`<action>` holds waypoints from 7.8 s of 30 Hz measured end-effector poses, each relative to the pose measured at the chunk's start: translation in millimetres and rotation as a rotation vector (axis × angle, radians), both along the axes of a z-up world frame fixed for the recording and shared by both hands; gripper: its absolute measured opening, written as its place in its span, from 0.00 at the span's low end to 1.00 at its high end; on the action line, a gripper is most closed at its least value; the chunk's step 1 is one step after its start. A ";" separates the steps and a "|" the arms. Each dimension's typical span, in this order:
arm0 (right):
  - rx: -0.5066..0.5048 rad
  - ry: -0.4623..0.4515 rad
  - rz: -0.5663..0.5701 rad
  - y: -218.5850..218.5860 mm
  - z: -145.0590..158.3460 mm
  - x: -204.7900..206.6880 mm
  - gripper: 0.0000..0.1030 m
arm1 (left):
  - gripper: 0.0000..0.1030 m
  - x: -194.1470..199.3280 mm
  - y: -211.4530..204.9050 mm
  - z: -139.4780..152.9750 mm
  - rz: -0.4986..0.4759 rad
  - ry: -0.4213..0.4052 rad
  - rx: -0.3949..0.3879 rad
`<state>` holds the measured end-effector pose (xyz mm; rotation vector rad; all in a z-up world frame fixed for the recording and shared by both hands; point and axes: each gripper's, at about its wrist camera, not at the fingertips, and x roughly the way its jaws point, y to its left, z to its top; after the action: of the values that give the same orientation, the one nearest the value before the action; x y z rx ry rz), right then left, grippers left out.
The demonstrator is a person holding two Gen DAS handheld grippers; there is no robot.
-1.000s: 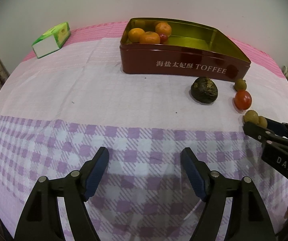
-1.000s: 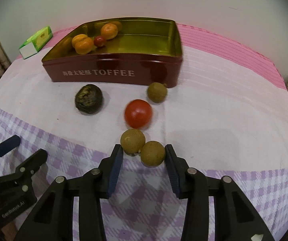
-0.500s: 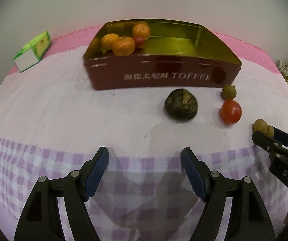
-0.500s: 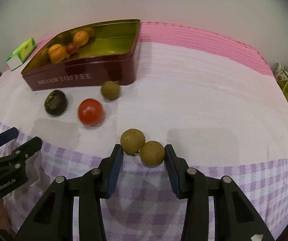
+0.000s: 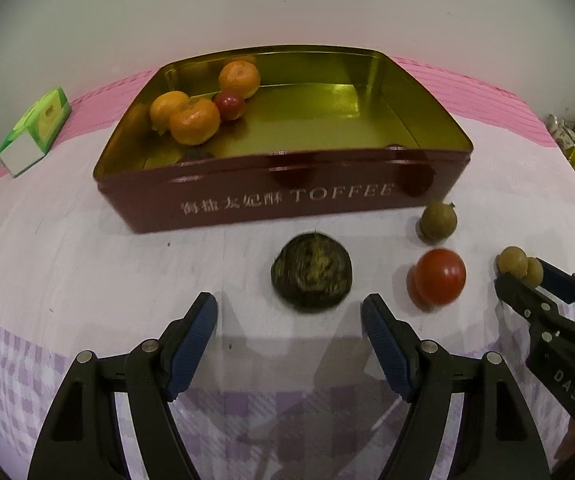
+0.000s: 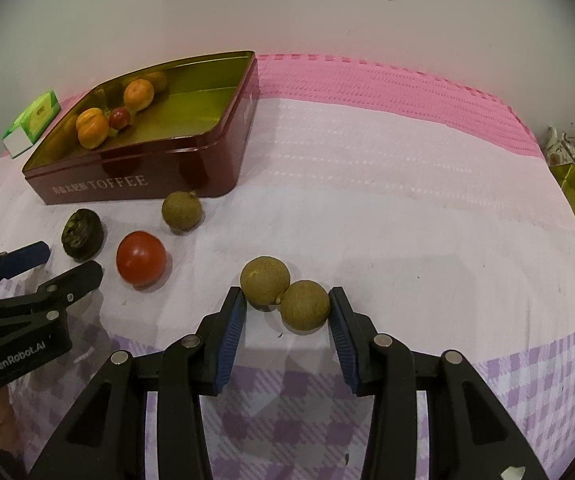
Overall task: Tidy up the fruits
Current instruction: 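Move the left tool to the dark brown fruit and close on it, then carry the olive-brown fruits and dark brown fruit over the tin with both tools, then open both tools to drop the held fruits into the tin, then withdraw both tools from the tin toward the loose tomato and fruit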
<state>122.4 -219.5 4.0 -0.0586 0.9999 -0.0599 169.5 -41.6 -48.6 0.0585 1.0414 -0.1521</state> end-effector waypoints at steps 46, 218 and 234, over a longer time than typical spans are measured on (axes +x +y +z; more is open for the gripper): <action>-0.006 0.014 -0.004 0.7 0.2 2.9 0.38 | 0.40 -16.5 9.3 4.6 -0.020 -0.007 -0.009; 0.011 0.033 0.100 29.4 0.1 -0.6 0.39 | 0.50 -45.0 60.9 1.0 0.077 0.006 -0.007; -0.003 0.001 0.153 51.4 -3.6 35.9 0.40 | 0.57 -43.8 64.0 -0.1 0.087 -0.010 -0.009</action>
<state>158.3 -168.1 0.4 -0.1379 0.9935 0.0780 125.7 22.3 -48.7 0.0056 1.0312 -0.0770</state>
